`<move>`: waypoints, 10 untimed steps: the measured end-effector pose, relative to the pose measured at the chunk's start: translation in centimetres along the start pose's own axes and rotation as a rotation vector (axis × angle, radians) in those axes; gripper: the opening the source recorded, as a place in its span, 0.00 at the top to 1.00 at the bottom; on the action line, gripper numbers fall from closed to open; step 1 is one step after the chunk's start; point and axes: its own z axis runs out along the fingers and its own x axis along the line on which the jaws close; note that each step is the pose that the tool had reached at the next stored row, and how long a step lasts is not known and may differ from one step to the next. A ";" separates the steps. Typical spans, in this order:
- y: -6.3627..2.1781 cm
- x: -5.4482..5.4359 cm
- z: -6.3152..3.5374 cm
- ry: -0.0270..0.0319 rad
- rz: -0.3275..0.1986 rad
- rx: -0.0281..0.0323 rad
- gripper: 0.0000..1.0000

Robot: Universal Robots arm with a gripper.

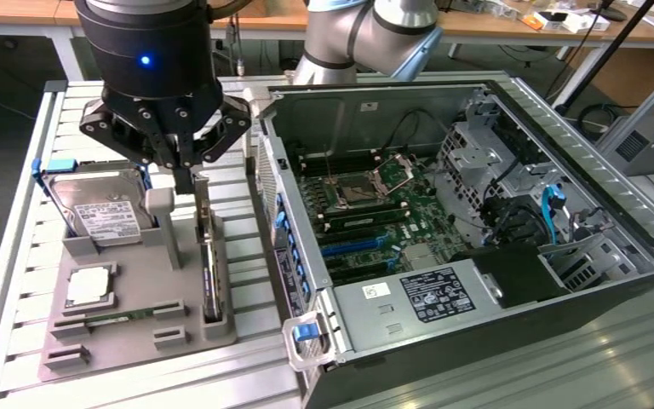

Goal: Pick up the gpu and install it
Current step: 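Reach for the gpu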

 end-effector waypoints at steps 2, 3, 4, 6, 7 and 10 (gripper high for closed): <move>-0.10 0.4 0.00 0.0000 0.000 0.0002 0.89; -0.16 0.5 0.00 0.0000 0.000 0.0003 0.89; -0.23 0.6 0.00 0.0001 0.000 0.0004 0.89; -0.46 0.7 0.05 -0.0001 0.000 0.0003 0.89; -0.63 0.7 0.07 0.0000 0.000 0.0004 0.89; -0.97 0.7 0.10 0.0001 0.000 0.0005 0.89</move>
